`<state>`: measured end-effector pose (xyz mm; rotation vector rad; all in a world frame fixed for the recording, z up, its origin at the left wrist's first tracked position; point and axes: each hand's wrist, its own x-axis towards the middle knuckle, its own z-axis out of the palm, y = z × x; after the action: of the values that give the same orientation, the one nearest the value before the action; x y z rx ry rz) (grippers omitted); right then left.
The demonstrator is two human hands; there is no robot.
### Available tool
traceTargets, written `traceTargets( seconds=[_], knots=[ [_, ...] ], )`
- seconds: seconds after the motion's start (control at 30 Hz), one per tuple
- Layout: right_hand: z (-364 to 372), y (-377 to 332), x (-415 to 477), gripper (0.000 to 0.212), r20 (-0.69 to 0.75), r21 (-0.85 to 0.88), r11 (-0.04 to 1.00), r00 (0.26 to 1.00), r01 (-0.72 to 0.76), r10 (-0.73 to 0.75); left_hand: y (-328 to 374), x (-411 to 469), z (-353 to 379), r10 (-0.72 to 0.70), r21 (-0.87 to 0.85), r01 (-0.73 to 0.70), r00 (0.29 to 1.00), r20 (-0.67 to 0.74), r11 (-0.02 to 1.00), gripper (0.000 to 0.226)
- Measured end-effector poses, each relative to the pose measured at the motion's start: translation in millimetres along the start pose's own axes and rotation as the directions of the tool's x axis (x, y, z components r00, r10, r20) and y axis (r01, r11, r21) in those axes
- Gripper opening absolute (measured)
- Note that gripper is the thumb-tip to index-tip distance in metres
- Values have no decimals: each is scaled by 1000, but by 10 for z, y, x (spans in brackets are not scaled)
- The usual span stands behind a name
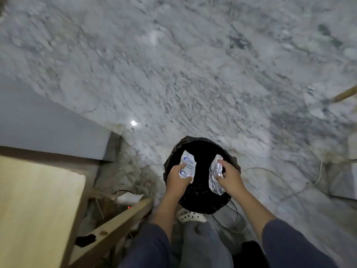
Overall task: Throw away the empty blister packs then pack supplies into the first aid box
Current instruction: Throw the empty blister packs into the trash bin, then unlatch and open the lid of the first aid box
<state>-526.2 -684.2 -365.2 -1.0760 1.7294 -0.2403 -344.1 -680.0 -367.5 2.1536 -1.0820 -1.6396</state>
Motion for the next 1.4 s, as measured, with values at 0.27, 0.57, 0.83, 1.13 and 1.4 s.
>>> traceTargets(
  seconds=[0.27, 0.57, 0.83, 1.13, 1.4],
  knots=[
    [127, 145, 140, 63, 27, 20, 998, 998, -56, 56, -88, 133, 74, 15, 56, -22, 992, 125, 998, 72],
    [-397, -490, -341, 58, -27, -100, 993, 997, 67, -70, 571, -390, -169, 187, 228, -214, 973, 133, 950, 73],
    [-1113, -1547, -945, 61, -103, -220, 931, 942, 293, -320, 1739, -1364, -787, 457, 260, -438, 890, -12, 860, 70],
    [-993, -2560, -1765, 58, -29, -341, 662, 696, 668, -718, 1609, -2685, -1707, 541, 286, -459, 700, -466, 841, 72],
    [89, -3020, -3097, 58, 190, -280, 373, 432, 885, -882, 59, -4224, -2419, 354, 283, -213, 511, -784, 935, 70]
  ],
)
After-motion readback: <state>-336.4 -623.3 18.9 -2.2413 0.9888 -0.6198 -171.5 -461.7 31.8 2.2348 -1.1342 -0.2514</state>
